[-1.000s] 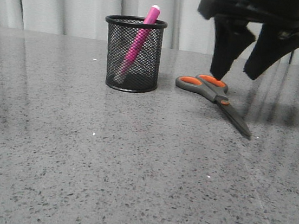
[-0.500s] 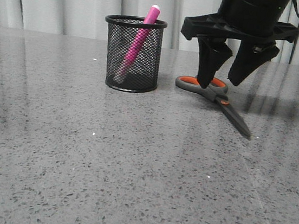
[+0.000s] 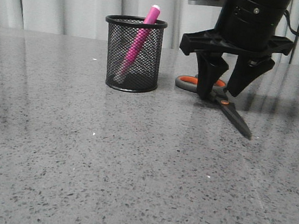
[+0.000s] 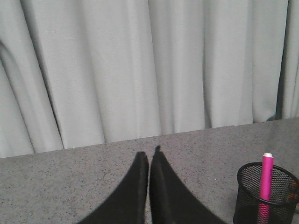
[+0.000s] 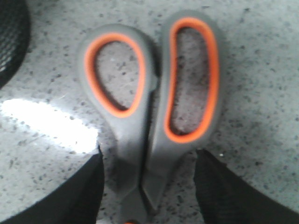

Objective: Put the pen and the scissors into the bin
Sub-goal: 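Close the right gripper on the scissors near the pivot, then lift the scissors blades-down and move them above the mesh cup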

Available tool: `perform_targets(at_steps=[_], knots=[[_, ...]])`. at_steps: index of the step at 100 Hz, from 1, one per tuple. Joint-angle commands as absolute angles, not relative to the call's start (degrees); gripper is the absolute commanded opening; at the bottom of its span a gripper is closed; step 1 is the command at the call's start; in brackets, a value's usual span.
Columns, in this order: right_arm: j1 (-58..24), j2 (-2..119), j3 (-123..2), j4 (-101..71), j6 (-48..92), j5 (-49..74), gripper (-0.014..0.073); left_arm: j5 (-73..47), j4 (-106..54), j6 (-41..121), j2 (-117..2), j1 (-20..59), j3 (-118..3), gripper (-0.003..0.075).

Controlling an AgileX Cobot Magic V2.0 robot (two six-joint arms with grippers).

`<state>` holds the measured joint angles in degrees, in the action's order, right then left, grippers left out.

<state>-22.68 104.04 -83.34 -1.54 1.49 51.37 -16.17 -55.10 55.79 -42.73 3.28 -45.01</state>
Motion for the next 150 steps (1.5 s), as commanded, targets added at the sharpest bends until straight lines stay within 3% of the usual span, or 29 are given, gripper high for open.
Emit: perform_targets(at_steps=[1, 64, 92, 107, 150], knots=[[-21.96, 101.67, -85.23, -0.72, 1.09, 49.47, 0.0385, -13.84, -56.63, 55.33, -42.41, 3.33, -46.41, -0.0022], [-21.85, 103.24, -85.23, -1.94, 1.3, 49.4, 0.0374, -13.84, -56.63, 55.33, -42.41, 3.33, -46.41, -0.0022], [-21.85, 103.24, -85.23, -2.03, 1.7, 51.22, 0.0165, -13.61, -56.63, 55.33, -42.41, 3.33, -46.41, -0.0022], [-21.85, 103.24, -85.23, -2.03, 1.7, 51.9, -0.0075, -13.5, -56.63, 55.33, -42.41, 3.33, -46.41, -0.0022], [-21.85, 91.31, -78.55, -2.52, -0.47, 39.46, -0.0071, -13.49, -56.63, 55.33, -42.41, 3.33, -46.41, -0.0022]])
